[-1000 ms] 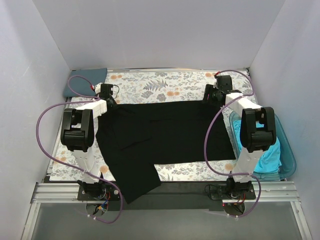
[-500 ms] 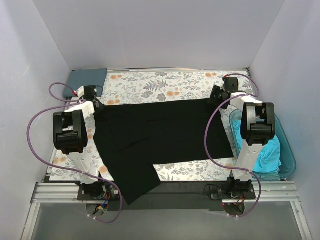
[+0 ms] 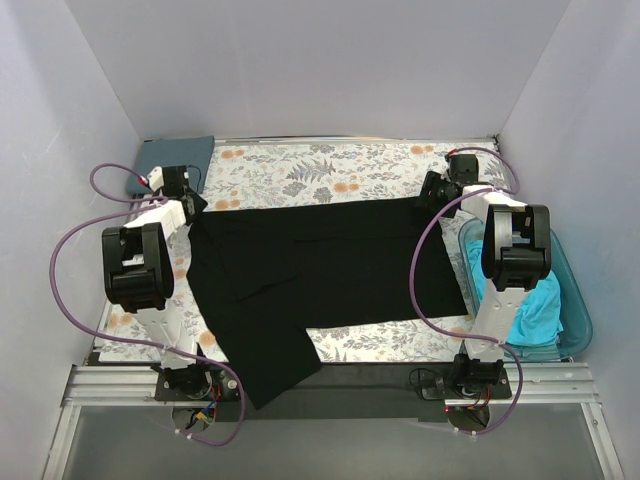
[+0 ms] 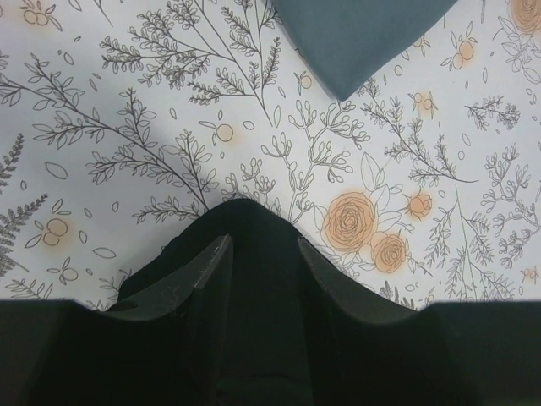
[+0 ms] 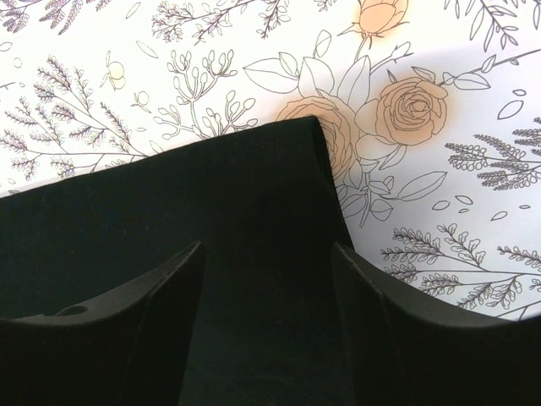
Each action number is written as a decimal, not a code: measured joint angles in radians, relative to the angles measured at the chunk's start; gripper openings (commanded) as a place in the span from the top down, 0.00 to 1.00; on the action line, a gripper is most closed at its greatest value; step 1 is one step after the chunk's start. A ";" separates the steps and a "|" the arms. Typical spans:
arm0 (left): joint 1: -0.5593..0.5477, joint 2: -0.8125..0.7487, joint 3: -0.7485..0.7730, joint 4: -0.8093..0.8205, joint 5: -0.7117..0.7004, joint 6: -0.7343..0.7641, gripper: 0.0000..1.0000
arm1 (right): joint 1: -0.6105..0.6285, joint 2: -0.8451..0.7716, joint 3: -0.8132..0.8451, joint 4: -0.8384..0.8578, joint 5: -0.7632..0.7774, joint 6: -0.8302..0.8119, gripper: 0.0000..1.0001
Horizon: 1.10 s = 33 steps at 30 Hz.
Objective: Fold and stack the t-shirts
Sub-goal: Fold the tshirt
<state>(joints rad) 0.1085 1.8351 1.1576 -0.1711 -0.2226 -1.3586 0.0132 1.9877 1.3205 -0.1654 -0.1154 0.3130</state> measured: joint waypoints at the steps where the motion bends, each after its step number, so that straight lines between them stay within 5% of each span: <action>1: 0.000 0.007 0.006 0.001 0.000 0.000 0.66 | 0.000 0.000 0.000 0.000 0.000 -0.001 0.42; 7: 0.000 0.085 0.035 0.010 0.000 0.003 0.76 | 0.000 0.001 0.000 0.000 0.000 -0.002 0.42; 16: 0.005 0.130 0.108 -0.006 -0.018 0.039 0.70 | 0.000 0.001 0.014 -0.012 0.000 -0.013 0.41; 25: -0.008 -0.053 0.108 -0.098 -0.041 0.056 0.61 | 0.019 -0.085 0.018 -0.018 -0.003 -0.032 0.41; 33: -0.141 -0.206 0.032 -0.148 -0.051 0.064 0.58 | 0.164 -0.179 -0.016 -0.018 0.079 -0.056 0.41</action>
<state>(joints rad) -0.0326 1.6291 1.1900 -0.3195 -0.2737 -1.2942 0.1768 1.8088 1.3045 -0.1837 -0.0364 0.2569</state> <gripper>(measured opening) 0.411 0.590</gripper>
